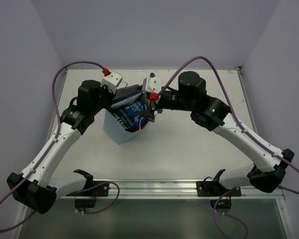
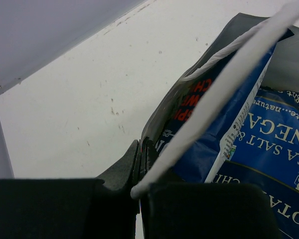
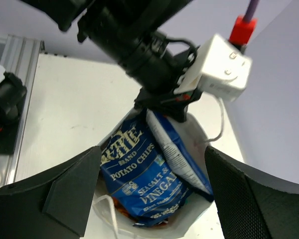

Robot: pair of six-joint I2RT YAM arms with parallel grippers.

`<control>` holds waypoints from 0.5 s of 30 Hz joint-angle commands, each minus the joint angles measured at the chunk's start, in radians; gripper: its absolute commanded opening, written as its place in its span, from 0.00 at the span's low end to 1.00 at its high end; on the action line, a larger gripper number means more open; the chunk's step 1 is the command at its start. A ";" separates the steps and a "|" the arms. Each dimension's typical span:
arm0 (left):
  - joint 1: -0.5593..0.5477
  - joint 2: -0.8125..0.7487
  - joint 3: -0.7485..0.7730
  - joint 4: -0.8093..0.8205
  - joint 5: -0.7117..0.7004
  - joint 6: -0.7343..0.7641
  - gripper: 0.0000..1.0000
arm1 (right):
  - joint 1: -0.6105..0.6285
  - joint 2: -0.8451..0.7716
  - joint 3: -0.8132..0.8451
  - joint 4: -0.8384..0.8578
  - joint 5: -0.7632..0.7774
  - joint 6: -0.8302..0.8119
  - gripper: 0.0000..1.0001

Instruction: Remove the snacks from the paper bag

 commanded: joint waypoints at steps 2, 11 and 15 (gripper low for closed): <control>-0.006 -0.017 0.099 0.169 -0.001 0.064 0.00 | 0.003 0.026 0.111 -0.062 0.056 0.025 0.87; -0.004 -0.035 0.100 0.172 0.097 0.069 0.00 | 0.001 0.190 0.088 -0.041 0.144 -0.094 0.77; -0.006 -0.043 0.097 0.172 0.131 0.063 0.00 | 0.000 0.235 0.054 0.035 0.169 -0.107 0.72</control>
